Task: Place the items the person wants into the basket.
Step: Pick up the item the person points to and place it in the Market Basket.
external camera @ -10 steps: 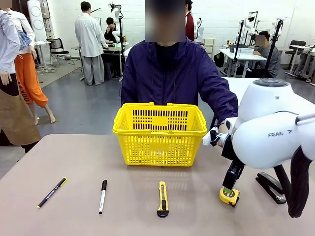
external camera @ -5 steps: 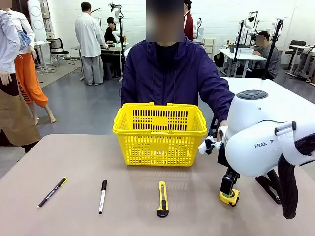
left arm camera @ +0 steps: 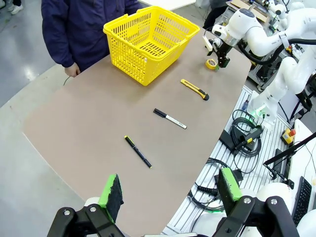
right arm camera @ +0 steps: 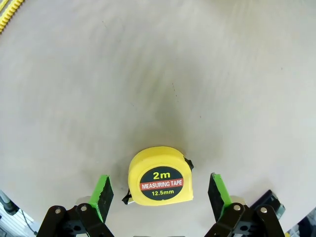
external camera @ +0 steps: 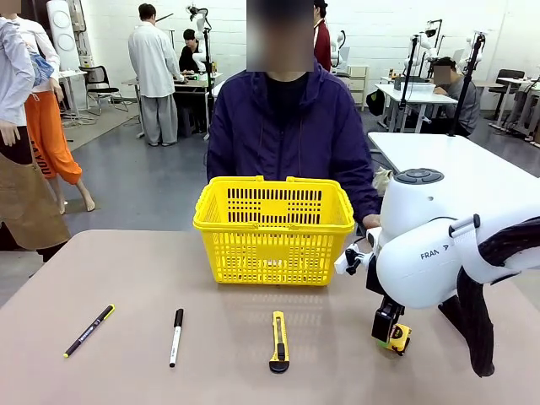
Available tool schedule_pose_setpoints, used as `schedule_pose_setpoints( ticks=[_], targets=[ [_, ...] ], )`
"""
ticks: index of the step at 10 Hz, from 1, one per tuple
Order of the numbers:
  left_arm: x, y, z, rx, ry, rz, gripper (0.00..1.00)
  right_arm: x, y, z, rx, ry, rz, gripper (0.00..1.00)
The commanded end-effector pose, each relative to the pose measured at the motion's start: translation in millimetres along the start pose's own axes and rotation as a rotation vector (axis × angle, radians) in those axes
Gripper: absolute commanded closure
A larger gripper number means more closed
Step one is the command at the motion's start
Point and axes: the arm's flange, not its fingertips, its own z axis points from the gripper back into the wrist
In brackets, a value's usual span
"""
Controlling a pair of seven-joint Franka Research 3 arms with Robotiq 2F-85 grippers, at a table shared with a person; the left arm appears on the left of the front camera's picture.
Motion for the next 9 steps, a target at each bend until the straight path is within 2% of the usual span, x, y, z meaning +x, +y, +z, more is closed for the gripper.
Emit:
schedule_pose_setpoints(
  ticks=[1, 9],
  targets=[
    [0.1, 0.2, 2.4, -0.008, -0.013, -0.02, 0.0, 1.6, -6.7, -0.9, 0.005, -0.003, 0.019, 0.0],
    [0.1, 0.2, 2.4, -0.008, -0.013, -0.02, 0.0, 3.2, -19.6, -21.2, 0.06, -0.001, 0.047, 0.0]
  ],
)
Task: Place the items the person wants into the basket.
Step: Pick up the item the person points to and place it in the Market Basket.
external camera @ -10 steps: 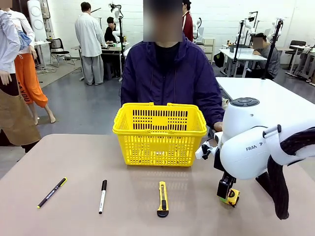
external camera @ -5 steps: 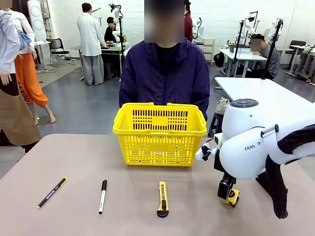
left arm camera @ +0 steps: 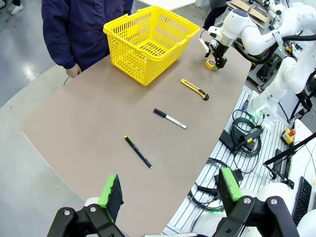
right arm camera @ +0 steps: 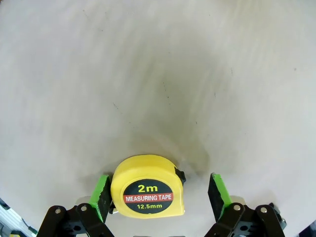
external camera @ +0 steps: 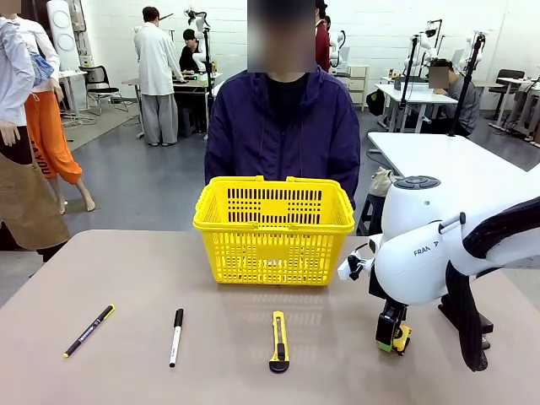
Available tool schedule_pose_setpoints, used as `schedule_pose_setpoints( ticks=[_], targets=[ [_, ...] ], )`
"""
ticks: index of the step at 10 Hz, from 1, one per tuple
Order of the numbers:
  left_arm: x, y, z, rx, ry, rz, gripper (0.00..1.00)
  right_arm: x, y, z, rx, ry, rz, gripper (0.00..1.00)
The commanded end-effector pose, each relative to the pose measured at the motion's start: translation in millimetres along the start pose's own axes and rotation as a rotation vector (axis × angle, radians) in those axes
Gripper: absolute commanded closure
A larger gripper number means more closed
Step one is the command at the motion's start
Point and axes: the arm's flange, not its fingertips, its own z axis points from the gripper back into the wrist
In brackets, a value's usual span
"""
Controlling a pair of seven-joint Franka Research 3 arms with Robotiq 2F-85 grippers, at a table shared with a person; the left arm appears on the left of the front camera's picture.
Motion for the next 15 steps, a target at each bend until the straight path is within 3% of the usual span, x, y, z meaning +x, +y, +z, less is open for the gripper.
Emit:
schedule_pose_setpoints(
  ticks=[1, 2, 3, 4, 5, 7, 8, 9, 12, 15],
  targets=[
    [0.2, 0.1, 2.3, -0.008, -0.013, -0.02, 0.0, 0.8, -2.2, 2.3, 0.008, -0.033, 0.03, 0.6],
    [0.2, 0.1, 2.3, -0.008, -0.013, -0.02, 0.0, 1.3, -2.3, 1.7, 0.01, -0.036, 0.027, 0.6],
    [0.2, 0.1, 2.3, -0.008, -0.013, -0.02, 0.0, 1.6, -2.4, 0.8, 0.011, -0.038, 0.027, 1.0],
    [0.2, 0.1, 2.3, -0.008, -0.013, -0.02, 0.0, 1.6, -2.5, 0.3, 0.014, -0.037, 0.027, 0.66],
    [0.2, 0.1, 2.3, -0.008, -0.013, -0.02, 0.0, 1.2, -2.5, 1.0, 0.014, -0.038, 0.025, 1.0],
    [0.2, 0.1, 2.3, -0.008, -0.013, -0.02, 0.0, -2.1, 1.1, 8.9, 0.005, -0.045, 0.016, 1.0],
    [0.2, 0.1, 2.3, -0.008, -0.013, -0.02, 0.0, -6.2, 6.8, 19.8, -0.002, -0.041, -0.007, 0.94],
    [0.2, 0.1, 2.3, -0.008, -0.013, -0.02, 0.0, -13.1, 22.2, 47.7, -0.004, -0.028, -0.053, 0.43],
    [0.2, 0.1, 2.3, -0.008, -0.013, -0.02, 0.0, -32.9, 63.4, 177.1, -0.123, -0.046, -0.142, 0.43],
    [0.2, 0.1, 2.3, -0.008, -0.013, -0.02, 0.0, -3.9, 58.5, 259.6, -0.048, -0.138, -0.236, 0.43]
  ],
)
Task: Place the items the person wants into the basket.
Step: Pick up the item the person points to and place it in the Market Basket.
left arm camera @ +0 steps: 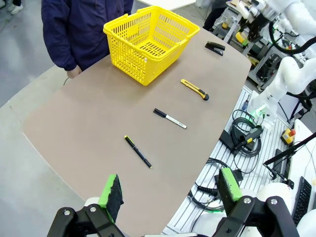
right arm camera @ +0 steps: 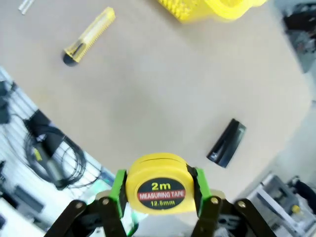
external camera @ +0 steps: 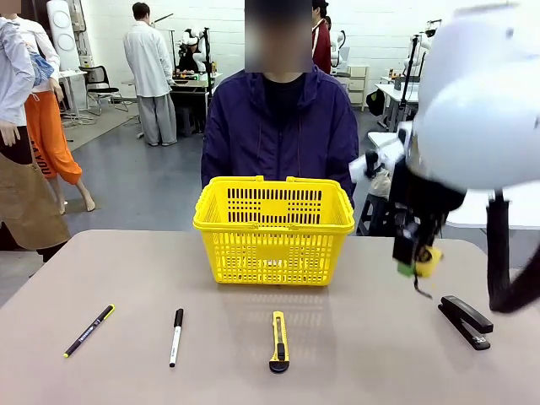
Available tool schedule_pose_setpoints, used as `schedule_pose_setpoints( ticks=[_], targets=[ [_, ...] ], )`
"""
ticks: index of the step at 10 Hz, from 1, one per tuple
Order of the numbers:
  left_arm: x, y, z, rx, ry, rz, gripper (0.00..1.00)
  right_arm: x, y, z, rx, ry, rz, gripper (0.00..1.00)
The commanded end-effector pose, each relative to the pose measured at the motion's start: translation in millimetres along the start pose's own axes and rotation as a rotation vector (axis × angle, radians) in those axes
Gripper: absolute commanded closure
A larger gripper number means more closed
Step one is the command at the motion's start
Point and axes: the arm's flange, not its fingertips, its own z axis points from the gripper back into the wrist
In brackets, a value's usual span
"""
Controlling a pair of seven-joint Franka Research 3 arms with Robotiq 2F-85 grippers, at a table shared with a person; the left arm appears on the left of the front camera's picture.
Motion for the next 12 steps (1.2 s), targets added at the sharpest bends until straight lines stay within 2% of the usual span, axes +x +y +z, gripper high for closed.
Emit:
schedule_pose_setpoints(
  ticks=[1, 3, 5, 7, 9, 12],
  targets=[
    [0.2, -0.2, 2.6, -0.007, -0.013, -0.021, 0.0, 58.9, -3.7, 15.0, 0.031, -0.076, -0.073, 0.43],
    [0.2, -0.2, 2.6, -0.007, -0.013, -0.021, 0.0, 131.5, 1.2, 39.1, 0.012, -0.156, -0.091, 0.43],
    [0.2, -0.2, 2.6, -0.007, -0.013, -0.021, 0.0, 200.9, -2.6, 36.2, -0.005, -0.123, -0.105, 0.43],
    [0.2, -0.2, 2.6, -0.007, -0.013, -0.021, 0.0, 256.0, -9.8, 14.9, 0.001, -0.056, -0.125, 0.43],
    [0.2, -0.2, 2.6, -0.007, -0.013, -0.021, 0.0, 286.6, -22.9, 1.1, 0.041, -0.064, -0.132, 0.43],
    [0.2, -0.2, 2.6, -0.007, -0.013, -0.021, 0.0, 298.9, -37.3, -23.4, 0.11, -0.06, -0.135, 0.43]
  ],
)
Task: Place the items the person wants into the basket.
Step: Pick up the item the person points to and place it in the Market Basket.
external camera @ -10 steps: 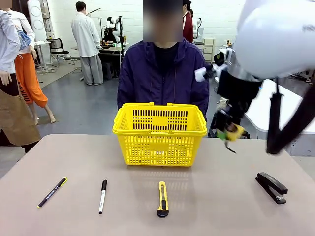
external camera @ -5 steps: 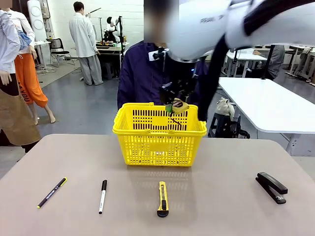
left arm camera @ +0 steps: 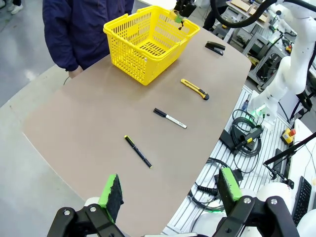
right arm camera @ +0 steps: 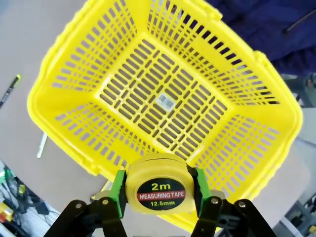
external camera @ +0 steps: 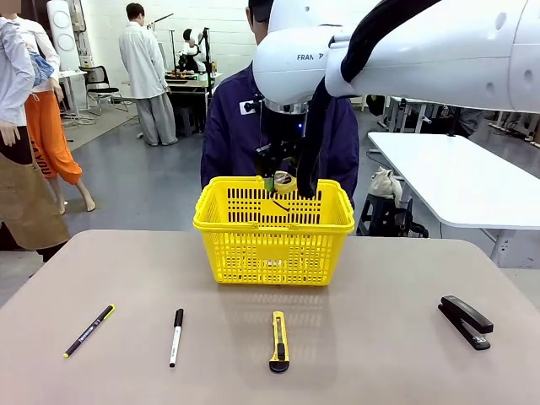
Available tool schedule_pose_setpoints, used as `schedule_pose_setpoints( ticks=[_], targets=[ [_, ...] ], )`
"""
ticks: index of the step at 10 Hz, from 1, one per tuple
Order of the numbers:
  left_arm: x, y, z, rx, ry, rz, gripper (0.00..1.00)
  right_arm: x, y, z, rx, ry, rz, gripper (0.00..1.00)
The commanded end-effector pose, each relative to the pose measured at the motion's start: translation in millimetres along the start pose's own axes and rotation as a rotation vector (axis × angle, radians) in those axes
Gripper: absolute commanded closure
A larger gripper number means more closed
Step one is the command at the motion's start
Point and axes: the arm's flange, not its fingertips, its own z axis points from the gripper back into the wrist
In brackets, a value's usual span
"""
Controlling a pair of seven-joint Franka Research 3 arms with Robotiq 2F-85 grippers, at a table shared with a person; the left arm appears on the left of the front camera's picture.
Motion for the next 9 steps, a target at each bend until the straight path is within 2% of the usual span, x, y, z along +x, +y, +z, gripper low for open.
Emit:
schedule_pose_setpoints(
  ticks=[1, 5, 6, 7, 9],
  targets=[
    [-0.1, 0.0, 2.6, -0.008, -0.014, -0.021, 0.0, -5.3, 3.2, 4.8, -0.009, -0.001, 0.006, 0.43],
    [-0.1, 0.0, 2.6, -0.008, -0.014, -0.021, 0.0, -5.3, 3.2, 4.8, -0.009, -0.001, 0.006, 0.43],
    [-0.1, 0.0, 2.6, -0.008, -0.014, -0.021, 0.0, -0.4, 2.7, 3.2, 0.0, -0.005, 0.005, 0.35],
    [-0.1, 0.0, 2.6, -0.008, -0.014, -0.021, 0.0, -5.4, -0.4, -7.2, -0.012, 0.013, 0.015, 0.35],
    [-0.1, 0.0, 2.6, -0.008, -0.014, -0.021, 0.0, 3.8, -14.3, -22.4, 0.005, -0.02, 0.01, 0.35]
  ],
)
